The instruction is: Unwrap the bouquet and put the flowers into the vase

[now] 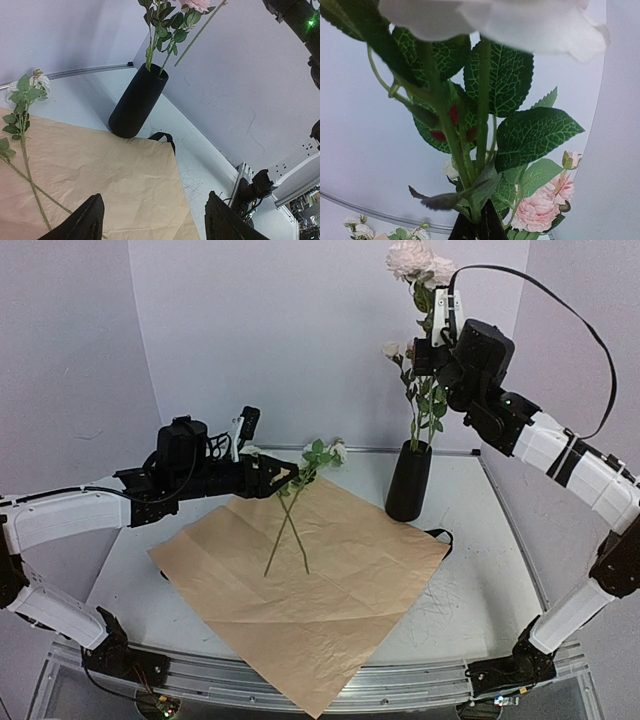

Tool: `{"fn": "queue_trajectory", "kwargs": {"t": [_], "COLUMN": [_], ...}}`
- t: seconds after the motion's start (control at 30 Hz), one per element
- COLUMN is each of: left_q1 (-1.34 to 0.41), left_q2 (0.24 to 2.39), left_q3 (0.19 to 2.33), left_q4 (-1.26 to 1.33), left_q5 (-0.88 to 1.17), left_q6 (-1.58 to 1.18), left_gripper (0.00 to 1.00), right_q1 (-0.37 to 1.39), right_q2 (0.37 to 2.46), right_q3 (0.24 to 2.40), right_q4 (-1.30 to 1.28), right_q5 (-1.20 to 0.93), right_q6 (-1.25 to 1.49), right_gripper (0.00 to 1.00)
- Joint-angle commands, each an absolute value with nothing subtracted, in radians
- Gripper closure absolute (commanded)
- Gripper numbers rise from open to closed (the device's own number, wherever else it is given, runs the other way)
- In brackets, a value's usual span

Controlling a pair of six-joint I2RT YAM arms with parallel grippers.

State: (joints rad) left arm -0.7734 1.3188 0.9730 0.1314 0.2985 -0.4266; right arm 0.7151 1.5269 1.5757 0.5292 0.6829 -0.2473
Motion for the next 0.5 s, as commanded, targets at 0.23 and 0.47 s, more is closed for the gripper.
{"fn": "queue_trajectory", "kwargs": {"t": [0.23, 0.47], "left_q1": [-0.776, -0.776], "left_q2": [1.353, 1.365], "left_q3": [1.009, 1.012], "left_q4": [0.149, 0.148], "left_q5": [0.269, 0.264], "left_q6": [-0.413, -0.411], "left_gripper": [0.3, 0.3], "right_q1": [0.669, 0.632], "right_q2": [1.596, 1.62], "right_q3": [1.584, 1.533], "right_q4": [0.658, 0.658], "right_q5": [0.69, 0.687], "right_q6": [-0.169, -0.054], "right_gripper": [1.0, 1.0]}}
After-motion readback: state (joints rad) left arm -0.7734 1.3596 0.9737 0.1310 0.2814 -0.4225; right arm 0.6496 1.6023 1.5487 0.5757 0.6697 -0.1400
